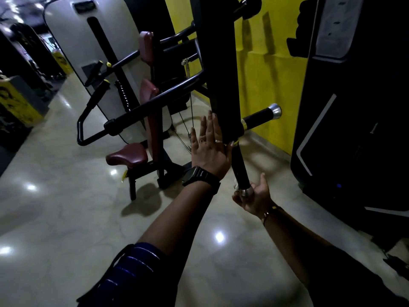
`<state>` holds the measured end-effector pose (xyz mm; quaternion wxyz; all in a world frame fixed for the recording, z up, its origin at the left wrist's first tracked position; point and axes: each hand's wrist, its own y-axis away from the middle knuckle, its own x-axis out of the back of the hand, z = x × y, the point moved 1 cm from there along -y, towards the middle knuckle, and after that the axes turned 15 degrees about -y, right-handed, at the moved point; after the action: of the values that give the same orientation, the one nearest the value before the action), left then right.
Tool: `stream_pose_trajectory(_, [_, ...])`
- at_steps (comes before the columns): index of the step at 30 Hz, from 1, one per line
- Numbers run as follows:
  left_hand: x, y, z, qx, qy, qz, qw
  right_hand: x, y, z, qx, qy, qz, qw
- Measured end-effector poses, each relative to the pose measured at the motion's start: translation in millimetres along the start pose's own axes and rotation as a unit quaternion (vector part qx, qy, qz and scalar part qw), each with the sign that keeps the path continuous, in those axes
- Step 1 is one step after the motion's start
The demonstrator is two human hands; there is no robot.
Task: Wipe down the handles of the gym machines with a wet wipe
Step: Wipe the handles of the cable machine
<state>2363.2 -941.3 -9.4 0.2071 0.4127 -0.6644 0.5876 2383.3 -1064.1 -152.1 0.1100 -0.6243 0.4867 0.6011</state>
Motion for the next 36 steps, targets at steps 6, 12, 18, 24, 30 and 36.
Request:
stream_pose_trajectory(6, [-2,0,1,-0.002,0.000,-0.001,1.000,7,5,5,-0.067,-0.015,0.011,0.998])
stream_pose_trajectory(12, [0,-1,1,0.001,0.008,-0.012,1.000,3,16,0,-0.102,0.007,0.060,0.993])
stream_pose_trajectory(18, [0,-1,1,0.005,0.014,-0.022,1.000,-9,33,-13,-0.104,0.061,0.115,0.986])
stream_pose_trajectory(24, [-3,-1,0,0.015,0.008,-0.025,1.000,-14,41,-17,-0.008,0.074,0.143,0.987])
stream_pose_trajectory(30, [-3,1,1,0.017,0.019,-0.022,0.999,-22,49,11,0.222,0.243,0.199,0.923])
stream_pose_trajectory(36, [-2,1,-1,0.013,0.015,-0.022,1.000,-10,61,64,0.390,0.330,0.195,0.837])
